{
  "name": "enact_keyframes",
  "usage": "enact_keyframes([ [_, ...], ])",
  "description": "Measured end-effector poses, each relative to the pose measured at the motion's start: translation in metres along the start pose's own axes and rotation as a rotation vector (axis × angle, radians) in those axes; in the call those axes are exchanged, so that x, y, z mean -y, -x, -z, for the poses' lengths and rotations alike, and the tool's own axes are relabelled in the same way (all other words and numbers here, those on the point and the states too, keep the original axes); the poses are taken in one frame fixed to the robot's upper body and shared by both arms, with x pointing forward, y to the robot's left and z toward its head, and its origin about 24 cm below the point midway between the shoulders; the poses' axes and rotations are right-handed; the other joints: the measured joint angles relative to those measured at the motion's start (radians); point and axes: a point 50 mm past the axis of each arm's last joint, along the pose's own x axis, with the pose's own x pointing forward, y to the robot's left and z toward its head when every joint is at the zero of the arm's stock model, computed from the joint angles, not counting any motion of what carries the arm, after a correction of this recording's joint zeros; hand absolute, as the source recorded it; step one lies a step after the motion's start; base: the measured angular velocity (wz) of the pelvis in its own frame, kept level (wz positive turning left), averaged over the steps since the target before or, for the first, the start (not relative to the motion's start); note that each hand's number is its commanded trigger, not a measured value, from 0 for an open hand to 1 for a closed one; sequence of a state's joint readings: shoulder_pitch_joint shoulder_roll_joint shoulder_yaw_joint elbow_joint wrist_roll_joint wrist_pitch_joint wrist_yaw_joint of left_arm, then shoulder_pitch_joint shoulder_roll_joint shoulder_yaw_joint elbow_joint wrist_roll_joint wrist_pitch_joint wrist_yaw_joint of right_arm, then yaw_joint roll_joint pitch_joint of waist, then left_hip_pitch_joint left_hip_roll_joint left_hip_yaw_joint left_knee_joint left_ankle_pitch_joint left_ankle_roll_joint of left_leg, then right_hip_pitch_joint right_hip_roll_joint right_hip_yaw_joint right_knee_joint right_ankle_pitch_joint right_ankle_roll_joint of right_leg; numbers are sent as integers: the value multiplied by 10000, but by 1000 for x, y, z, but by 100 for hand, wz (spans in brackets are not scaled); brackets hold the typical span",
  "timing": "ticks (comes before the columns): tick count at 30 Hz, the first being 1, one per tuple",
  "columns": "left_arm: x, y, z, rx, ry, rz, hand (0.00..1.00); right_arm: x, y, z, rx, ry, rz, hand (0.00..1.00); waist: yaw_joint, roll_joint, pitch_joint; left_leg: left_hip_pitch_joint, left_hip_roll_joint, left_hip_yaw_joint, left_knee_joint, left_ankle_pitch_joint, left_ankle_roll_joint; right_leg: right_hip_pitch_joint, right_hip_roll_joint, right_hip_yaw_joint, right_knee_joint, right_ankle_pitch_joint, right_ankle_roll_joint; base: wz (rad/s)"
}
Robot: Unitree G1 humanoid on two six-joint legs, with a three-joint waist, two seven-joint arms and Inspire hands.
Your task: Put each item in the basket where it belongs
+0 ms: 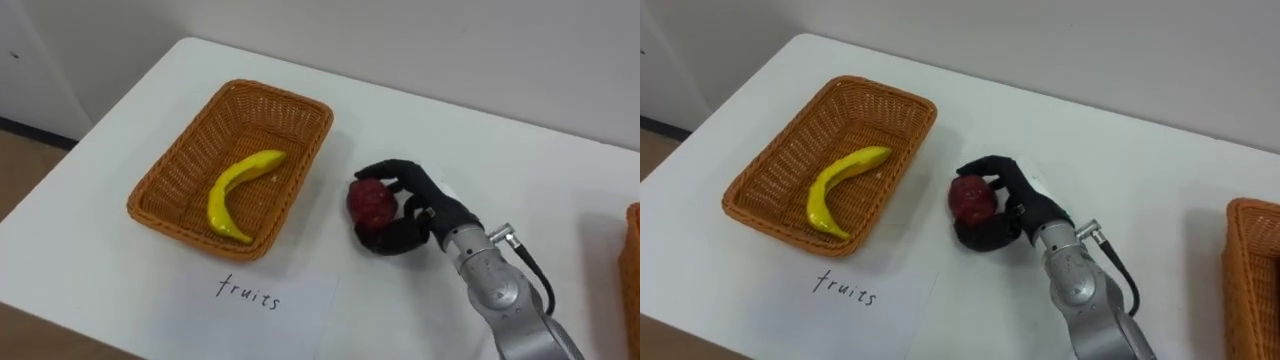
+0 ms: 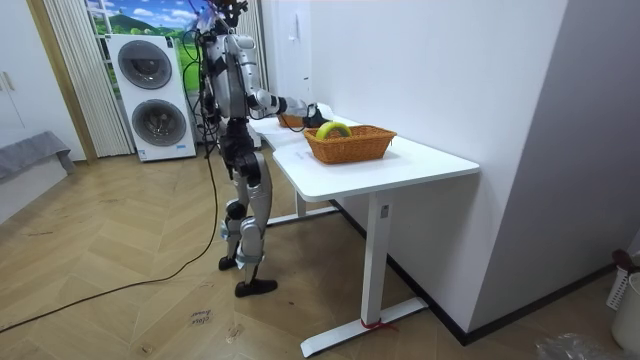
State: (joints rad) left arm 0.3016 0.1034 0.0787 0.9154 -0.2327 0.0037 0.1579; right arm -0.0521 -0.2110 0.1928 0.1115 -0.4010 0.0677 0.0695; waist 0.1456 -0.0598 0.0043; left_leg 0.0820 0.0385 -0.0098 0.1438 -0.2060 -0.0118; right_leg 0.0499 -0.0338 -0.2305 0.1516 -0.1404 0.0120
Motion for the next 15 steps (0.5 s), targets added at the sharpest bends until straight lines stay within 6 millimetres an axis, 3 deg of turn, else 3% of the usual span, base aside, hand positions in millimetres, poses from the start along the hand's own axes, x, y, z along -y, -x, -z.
enact_keyframes([
  [3, -5, 0, 3, -143, 138, -191, 0, 18, 2, -3, 160, 126, 689, 100, -105, -103, 45, -8, -1, 52, 13, -1, 0, -15, 7, 82, 0, -3, 4, -5],
  [8, -9, -1, 0, -55, 261, -398, 0, 40, 5, -5, 253, 480, 1508, 100, -158, -318, 8, 16, -5, 90, 46, -2, 0, -13, 2, 133, 25, 0, -1, 0],
  [15, -9, -1, -5, 144, 262, -371, 0, 49, 8, -16, 682, 478, 1892, 100, -73, -228, 44, 124, 24, 185, 0, -4, -2, -3, 23, 225, 119, 6, -10, -3],
])
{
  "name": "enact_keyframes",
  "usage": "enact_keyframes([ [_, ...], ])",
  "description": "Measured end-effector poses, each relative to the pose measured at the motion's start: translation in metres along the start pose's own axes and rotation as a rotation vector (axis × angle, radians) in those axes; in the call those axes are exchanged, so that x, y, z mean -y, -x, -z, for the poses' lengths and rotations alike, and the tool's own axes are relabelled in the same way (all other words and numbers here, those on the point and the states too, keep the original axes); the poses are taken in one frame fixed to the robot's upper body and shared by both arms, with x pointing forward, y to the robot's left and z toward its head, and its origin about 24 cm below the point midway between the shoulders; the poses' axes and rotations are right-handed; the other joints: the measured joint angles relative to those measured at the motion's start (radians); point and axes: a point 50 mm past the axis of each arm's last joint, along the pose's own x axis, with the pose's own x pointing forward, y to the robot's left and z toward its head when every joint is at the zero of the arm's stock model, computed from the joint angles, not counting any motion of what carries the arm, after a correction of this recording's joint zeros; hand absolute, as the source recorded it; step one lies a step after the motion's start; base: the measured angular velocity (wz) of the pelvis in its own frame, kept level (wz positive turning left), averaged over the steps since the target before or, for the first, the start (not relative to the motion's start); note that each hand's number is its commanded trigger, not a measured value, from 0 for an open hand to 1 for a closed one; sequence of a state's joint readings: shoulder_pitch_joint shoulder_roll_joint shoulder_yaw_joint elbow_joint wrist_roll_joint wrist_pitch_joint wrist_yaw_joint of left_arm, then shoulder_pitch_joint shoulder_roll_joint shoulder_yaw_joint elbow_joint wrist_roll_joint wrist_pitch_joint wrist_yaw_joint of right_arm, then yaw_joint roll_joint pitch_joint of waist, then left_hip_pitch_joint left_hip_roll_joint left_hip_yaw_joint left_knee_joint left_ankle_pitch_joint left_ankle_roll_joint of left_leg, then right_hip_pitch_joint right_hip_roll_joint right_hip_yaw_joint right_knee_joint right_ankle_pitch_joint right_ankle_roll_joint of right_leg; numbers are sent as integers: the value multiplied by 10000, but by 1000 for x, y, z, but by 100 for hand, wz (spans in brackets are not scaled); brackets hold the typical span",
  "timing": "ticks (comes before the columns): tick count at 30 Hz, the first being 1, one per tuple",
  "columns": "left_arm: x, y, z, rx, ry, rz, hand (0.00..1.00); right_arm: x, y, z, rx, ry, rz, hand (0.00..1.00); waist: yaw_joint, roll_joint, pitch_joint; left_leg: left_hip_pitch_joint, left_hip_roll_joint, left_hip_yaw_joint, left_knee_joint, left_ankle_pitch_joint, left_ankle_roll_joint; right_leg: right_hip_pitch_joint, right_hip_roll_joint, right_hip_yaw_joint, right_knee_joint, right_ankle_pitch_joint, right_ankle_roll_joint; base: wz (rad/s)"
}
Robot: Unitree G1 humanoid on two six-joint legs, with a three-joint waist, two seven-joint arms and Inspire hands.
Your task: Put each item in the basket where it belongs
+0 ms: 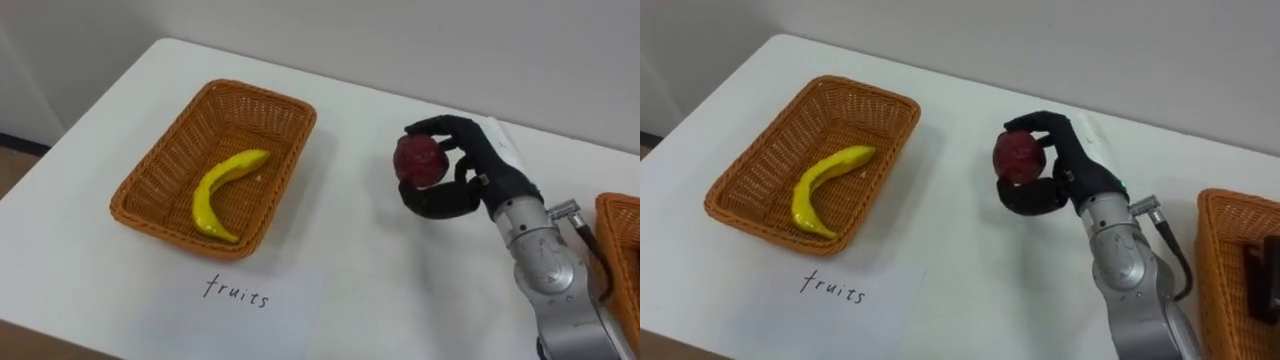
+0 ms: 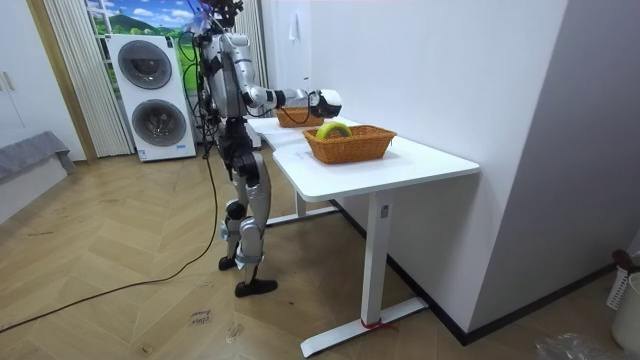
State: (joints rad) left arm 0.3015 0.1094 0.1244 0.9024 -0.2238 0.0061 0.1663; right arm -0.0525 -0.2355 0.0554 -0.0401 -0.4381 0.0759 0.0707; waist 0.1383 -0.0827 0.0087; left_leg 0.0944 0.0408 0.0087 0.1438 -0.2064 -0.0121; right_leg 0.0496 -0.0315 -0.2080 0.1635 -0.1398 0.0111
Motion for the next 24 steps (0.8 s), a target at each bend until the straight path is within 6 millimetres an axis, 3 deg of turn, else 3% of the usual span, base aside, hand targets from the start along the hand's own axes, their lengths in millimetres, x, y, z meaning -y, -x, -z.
enact_keyframes([
  [3, -1, -1, -1, 11, -27, -29, 0, 6, 1, -13, 432, 26, 200, 100, 44, 44, 9, 25, 0, 56, -27, 0, 0, -35, 5, 65, 56, 0, 0, -5],
  [8, -1, 1, 3, -77, -144, 18, 0, 14, 4, -44, 1725, 52, 567, 100, 113, 20, -43, 24, 4, 179, -84, 2, 2, -136, 23, 126, 87, 0, -1, -8],
  [10, -1, 1, 5, -57, -194, 24, 0, 13, 3, -55, 2204, 40, 469, 100, 185, -42, -100, 33, 3, 181, -74, 6, 4, -114, 21, 124, 81, 0, 0, 0],
  [14, -4, 1, 5, -34, -244, -27, 0, 13, -1, -63, 2558, -421, 344, 100, 473, -96, -124, 46, 3, 165, -71, 8, 5, -87, 14, 98, 61, 1, 0, 1],
  [20, -10, 1, 8, -163, -493, -118, 0, -3, -8, -85, 3378, -570, -574, 100, 1046, -146, -48, 3, -3, 12, -43, 6, 4, -52, -15, -82, 73, 0, 0, 7],
  [24, -8, 1, 6, -142, -930, -53, 0, -18, -11, -95, 3565, -648, -1606, 100, 1270, -222, -7, -116, -10, -345, -70, 7, -6, 11, -24, -430, 44, 0, 0, 24],
])
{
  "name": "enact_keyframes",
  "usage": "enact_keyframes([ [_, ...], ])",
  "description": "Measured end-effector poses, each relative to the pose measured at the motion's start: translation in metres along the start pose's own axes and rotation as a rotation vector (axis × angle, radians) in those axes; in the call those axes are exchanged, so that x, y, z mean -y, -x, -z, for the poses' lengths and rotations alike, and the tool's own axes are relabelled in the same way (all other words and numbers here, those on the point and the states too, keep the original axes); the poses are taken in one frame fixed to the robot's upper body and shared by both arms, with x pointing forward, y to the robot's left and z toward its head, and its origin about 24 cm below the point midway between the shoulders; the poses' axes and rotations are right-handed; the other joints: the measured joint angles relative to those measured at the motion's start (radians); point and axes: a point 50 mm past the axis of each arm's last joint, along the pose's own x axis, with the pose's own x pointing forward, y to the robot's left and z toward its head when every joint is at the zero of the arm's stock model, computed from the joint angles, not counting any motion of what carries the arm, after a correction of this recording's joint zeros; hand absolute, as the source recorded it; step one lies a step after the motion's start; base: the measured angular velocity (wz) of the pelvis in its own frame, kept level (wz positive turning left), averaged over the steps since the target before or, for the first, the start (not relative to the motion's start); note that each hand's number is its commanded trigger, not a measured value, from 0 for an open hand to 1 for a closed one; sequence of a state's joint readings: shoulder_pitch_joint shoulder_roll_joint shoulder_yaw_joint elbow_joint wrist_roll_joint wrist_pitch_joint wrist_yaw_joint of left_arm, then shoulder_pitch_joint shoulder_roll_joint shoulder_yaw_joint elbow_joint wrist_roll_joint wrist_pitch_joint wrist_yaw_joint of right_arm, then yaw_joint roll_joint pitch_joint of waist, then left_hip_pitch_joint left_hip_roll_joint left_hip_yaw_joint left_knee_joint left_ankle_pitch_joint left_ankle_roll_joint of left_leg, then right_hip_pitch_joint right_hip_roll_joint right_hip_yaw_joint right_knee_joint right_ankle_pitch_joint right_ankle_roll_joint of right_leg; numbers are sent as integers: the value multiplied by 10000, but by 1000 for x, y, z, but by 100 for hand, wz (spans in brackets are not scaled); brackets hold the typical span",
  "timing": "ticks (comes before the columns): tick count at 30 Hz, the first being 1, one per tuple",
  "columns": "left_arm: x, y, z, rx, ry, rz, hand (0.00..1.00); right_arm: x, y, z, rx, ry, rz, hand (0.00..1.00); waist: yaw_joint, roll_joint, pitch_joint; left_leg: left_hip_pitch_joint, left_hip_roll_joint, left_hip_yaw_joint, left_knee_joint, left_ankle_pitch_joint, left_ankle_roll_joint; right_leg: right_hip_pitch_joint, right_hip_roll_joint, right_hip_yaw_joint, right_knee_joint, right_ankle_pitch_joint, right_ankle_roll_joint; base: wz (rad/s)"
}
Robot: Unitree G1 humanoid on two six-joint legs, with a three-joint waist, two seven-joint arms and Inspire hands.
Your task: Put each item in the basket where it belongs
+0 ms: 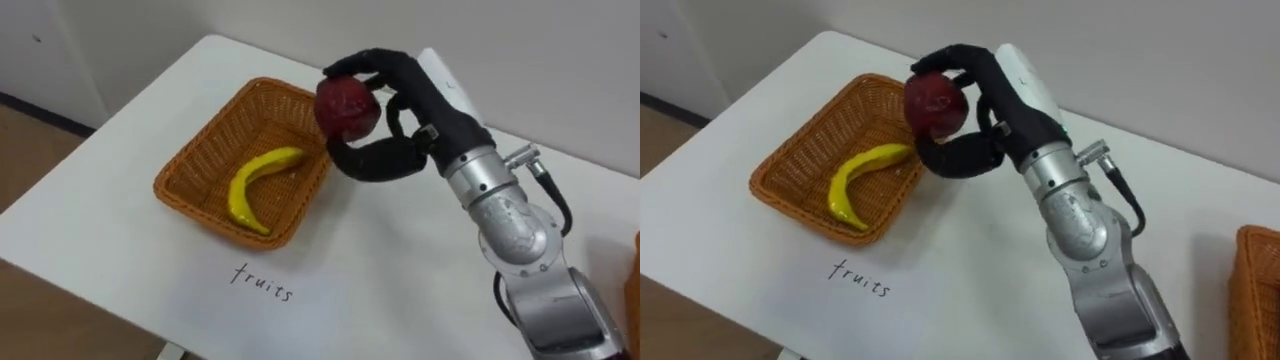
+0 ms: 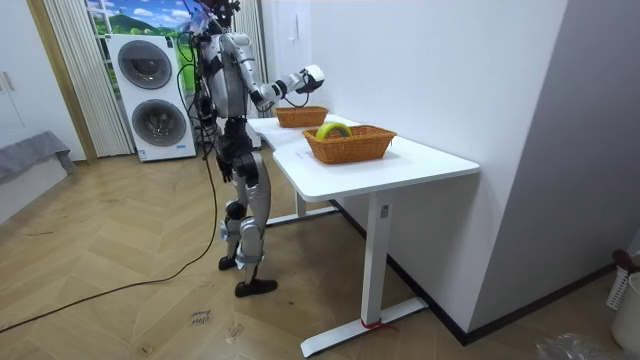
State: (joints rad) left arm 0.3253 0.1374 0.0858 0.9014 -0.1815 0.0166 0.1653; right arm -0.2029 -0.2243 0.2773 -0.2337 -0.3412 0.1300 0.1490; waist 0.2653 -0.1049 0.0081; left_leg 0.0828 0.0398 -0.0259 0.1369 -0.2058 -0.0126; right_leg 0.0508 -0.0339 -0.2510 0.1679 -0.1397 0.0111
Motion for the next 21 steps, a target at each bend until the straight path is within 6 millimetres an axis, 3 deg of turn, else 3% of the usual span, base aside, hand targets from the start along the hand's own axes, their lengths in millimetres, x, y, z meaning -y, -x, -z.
enact_keyframes([
  [2, 0, 0, 2, -61, -355, -2, 0, -11, -2, 0, -41, -268, -486, 100, 310, -21, 13, -5, 5, -92, 26, 14, -17, 9, 5, -56, -12, -1, 1, 14],
  [7, 0, -1, -8, 306, -994, -125, 0, -32, -6, 11, -675, -651, -1299, 100, 482, -165, 110, -246, -11, -442, 148, 15, -19, -6, -17, -279, -21, -2, 2, 21],
  [8, 0, -1, -8, 297, -1101, -142, 0, -34, -6, 13, -745, -679, -1373, 69, 520, -170, 107, -257, -10, -458, 148, 14, -20, -6, -14, -294, -23, -2, 2, 14],
  [9, 0, -1, -9, 313, -1232, -153, 0, -37, -6, 16, -888, -693, -1473, 63, 618, -169, 108, -279, -10, -504, 143, 12, -21, -9, -14, -374, -27, -2, 2, 13],
  [11, 1, -2, -12, 356, -1261, -154, 0, -39, -5, 21, -1119, -702, -1546, 4, 694, -170, 107, -349, -10, -619, 147, 12, -21, -13, -16, -551, -35, -2, 2, 16],
  [12, 1, -2, -12, 355, -1261, -154, 0, -40, -5, 23, -1188, -727, -1578, 0, 732, -175, 104, -379, -10, -661, 149, 13, -23, -12, -11, -564, -62, -2, 2, 10],
  [17, 1, -2, -10, 197, -1281, -156, 0, -41, -6, 26, -1331, -761, -1584, 0, 955, -208, 80, -419, -27, -678, 159, 15, -21, -2, -8, -603, -180, -3, 4, 1],
  [21, 2, -2, -11, 213, -1206, -142, 0, -40, -8, 24, -1251, -749, -1536, 0, 935, -216, 75, -394, -33, -728, 162, 16, -19, 12, -29, -757, -181, -3, 4, 4],
])
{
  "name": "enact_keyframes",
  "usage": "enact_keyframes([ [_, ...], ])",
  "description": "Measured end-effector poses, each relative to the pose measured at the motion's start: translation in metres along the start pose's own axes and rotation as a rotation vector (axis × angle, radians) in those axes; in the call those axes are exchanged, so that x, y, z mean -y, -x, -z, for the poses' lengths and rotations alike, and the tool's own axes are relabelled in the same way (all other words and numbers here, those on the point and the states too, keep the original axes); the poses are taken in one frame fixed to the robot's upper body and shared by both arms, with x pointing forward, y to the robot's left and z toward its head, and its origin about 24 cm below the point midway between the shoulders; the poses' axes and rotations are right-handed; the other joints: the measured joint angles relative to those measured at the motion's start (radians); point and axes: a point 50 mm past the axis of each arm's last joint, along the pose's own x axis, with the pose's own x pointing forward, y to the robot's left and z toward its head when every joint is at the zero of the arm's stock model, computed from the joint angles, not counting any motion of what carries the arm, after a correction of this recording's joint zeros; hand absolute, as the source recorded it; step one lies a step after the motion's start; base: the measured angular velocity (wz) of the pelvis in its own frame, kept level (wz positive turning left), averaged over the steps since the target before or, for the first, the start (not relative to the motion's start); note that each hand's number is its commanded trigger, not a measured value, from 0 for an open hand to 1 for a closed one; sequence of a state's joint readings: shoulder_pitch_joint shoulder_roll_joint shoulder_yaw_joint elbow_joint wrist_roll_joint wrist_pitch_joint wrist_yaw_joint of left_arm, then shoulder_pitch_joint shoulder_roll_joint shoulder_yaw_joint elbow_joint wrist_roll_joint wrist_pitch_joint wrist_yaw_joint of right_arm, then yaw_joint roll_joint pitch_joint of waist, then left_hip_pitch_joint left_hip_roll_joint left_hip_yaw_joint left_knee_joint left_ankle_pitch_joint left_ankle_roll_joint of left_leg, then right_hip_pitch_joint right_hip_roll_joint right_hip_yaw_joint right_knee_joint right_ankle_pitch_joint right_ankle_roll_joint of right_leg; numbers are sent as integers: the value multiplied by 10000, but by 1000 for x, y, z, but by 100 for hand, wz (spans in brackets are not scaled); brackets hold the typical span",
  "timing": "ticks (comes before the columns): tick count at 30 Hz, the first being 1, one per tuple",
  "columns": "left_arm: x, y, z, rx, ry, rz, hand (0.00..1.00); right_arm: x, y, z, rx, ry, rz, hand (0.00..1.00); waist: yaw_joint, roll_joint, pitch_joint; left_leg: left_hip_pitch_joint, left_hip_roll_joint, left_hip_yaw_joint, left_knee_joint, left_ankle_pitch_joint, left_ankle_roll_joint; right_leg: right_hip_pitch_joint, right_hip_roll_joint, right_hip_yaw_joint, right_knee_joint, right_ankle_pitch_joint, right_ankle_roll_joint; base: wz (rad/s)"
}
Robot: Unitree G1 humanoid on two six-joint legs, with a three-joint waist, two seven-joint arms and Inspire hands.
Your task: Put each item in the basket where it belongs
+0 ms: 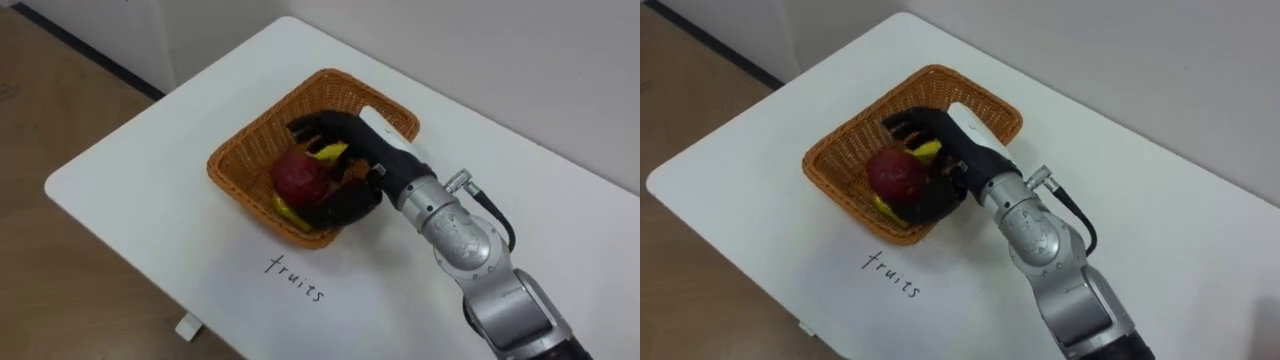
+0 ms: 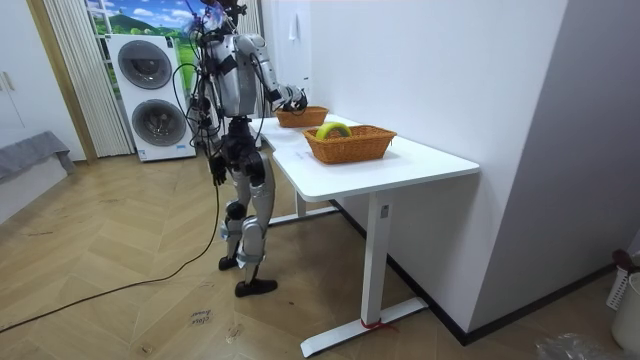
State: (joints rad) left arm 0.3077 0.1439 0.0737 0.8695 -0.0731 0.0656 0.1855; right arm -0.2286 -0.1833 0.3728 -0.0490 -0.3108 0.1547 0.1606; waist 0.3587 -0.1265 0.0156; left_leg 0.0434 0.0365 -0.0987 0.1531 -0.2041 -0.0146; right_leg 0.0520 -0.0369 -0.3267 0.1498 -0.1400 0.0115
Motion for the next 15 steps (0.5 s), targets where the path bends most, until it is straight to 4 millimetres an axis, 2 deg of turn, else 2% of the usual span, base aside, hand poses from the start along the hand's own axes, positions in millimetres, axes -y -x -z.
enact_keyframes([
  [15, 3, 0, -2, 64, 55, 98, 0, 1, 0, 1, -49, 139, 92, 0, -37, 65, 45, -123, -75, -3, 105, 0, -1, -3, -62, -23, 2, -11, 17, 0],
])
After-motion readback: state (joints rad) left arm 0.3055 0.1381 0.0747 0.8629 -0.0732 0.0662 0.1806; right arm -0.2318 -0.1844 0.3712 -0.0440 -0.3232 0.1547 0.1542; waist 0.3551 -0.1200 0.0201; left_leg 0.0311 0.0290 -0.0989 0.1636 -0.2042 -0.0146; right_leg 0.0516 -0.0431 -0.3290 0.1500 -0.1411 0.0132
